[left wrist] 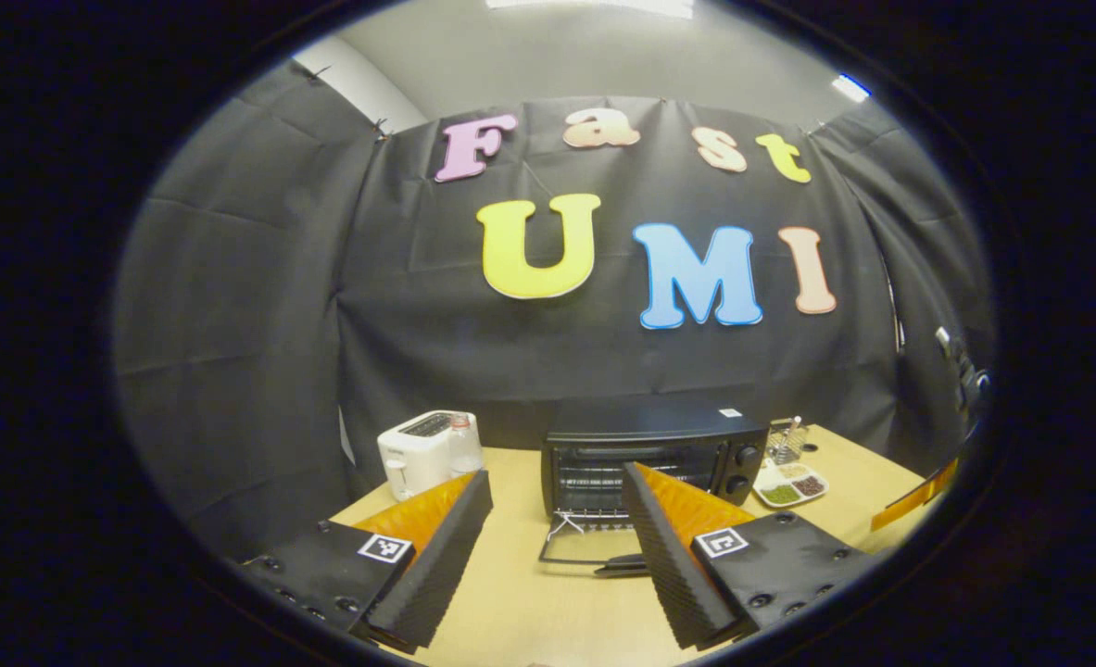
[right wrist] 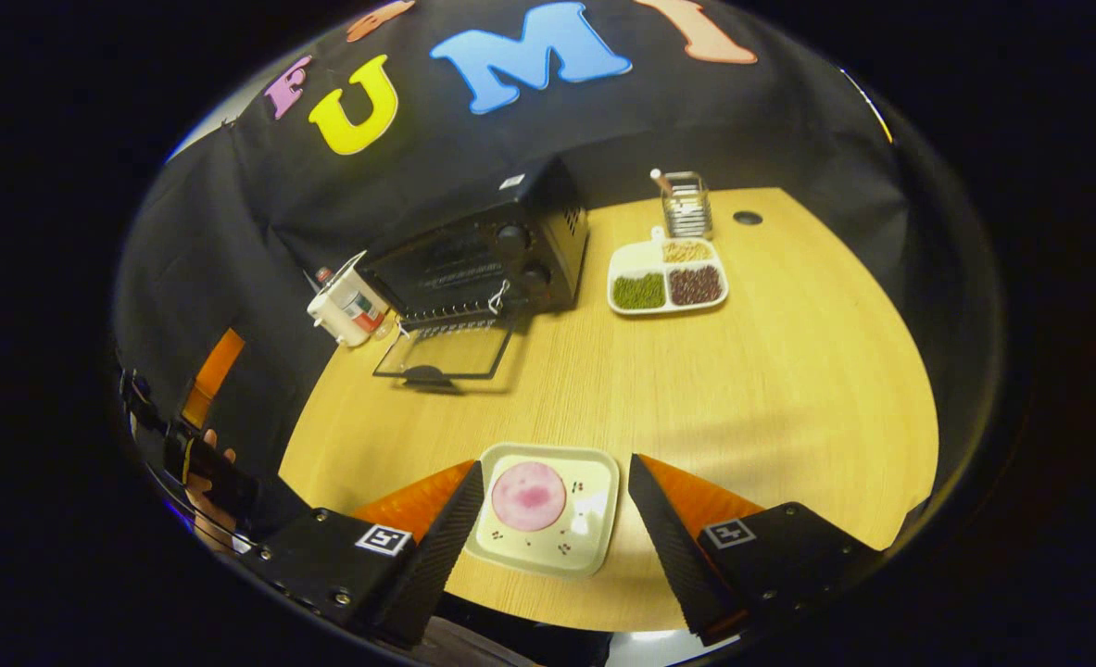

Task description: Open the electric oven with the left hand, put the food in, and close the electric oven.

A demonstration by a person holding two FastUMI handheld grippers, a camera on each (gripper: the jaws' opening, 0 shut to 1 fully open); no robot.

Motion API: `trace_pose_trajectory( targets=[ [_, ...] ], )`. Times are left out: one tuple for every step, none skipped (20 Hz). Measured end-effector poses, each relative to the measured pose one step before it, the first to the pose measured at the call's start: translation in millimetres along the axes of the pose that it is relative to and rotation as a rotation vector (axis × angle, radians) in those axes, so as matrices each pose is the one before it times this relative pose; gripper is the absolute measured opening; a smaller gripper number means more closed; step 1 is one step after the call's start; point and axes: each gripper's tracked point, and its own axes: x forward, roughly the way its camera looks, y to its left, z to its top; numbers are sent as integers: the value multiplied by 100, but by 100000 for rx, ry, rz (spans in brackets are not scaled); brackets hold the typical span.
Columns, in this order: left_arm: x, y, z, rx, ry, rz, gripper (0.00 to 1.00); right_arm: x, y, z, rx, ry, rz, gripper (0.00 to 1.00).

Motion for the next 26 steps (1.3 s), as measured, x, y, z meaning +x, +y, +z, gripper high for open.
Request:
trace_pose_trajectory(
  targets=[
    [-454,471,585,-55,-942,291,99,315,39,-479,1478,3722,1758,99],
    [-464,474,265,112,-731,681,99,411,-22,-519,1945,3122,1790,98],
    [-512,556,315,-30,-322,851,99,416,-194,-585,2382,2953,1282,98],
    [-513,394,55,-216,-352,903,99,410,-225,-454,2434,2701,1236,98],
    [-375,457,191,-32,-239,993,99,478,-320,-431,2804,2748,749,98],
    [-415,268,-36,127,276,533,95,319,-369,-504,2848,3242,308,98],
    [-453,313,80,291,-1,518,99,601,-290,-169,2428,2373,318,98],
    [-302,122,-21,139,-258,331,95,637,-190,-251,1902,2116,715,98],
    [-419,124,53,171,-67,266,95,421,-319,-360,1764,2625,584,98],
    [-256,158,-191,401,197,481,99,390,-253,-516,1645,2604,466,97],
    [-306,289,-4,588,219,814,99,503,-253,-270,1731,2232,766,97],
    [-334,311,-207,406,515,1006,99,95,-369,-180,1439,2024,-471,94],
    [-274,65,-140,-107,697,387,99,691,-417,-263,895,1710,-303,90],
    [-326,-47,-289,-428,579,508,92,15,-163,-268,35,1164,-15,88],
    [-169,84,-126,-499,488,488,95,280,-288,-15,-330,988,-354,88],
    [-118,86,-204,-256,493,481,95,118,-329,-116,-311,876,-555,88],
    [-94,112,-119,121,249,701,99,173,-161,-13,-267,1039,51,88],
    [-175,169,6,353,75,610,95,252,-82,-127,-103,1015,81,88],
    [-140,209,127,335,-221,590,95,190,-53,30,-306,780,348,88],
    [-141,93,19,235,16,507,95,337,343,68,465,-391,1566,88],
    [-17,212,87,177,-364,1071,95,-144,10,292,888,540,411,82],
    [11,74,26,-85,-269,726,95,391,73,-39,922,326,690,71],
    [25,19,60,-355,164,373,95,217,145,282,643,275,973,71],
    [-43,-61,-235,-479,346,205,95,59,27,-26,482,554,616,70],
    [91,-31,45,-451,34,18,99,1,-127,-8,-351,650,-59,71],
    [51,39,-29,-161,269,43,99,225,-568,-43,-734,-195,-2335,70]
  ],
)
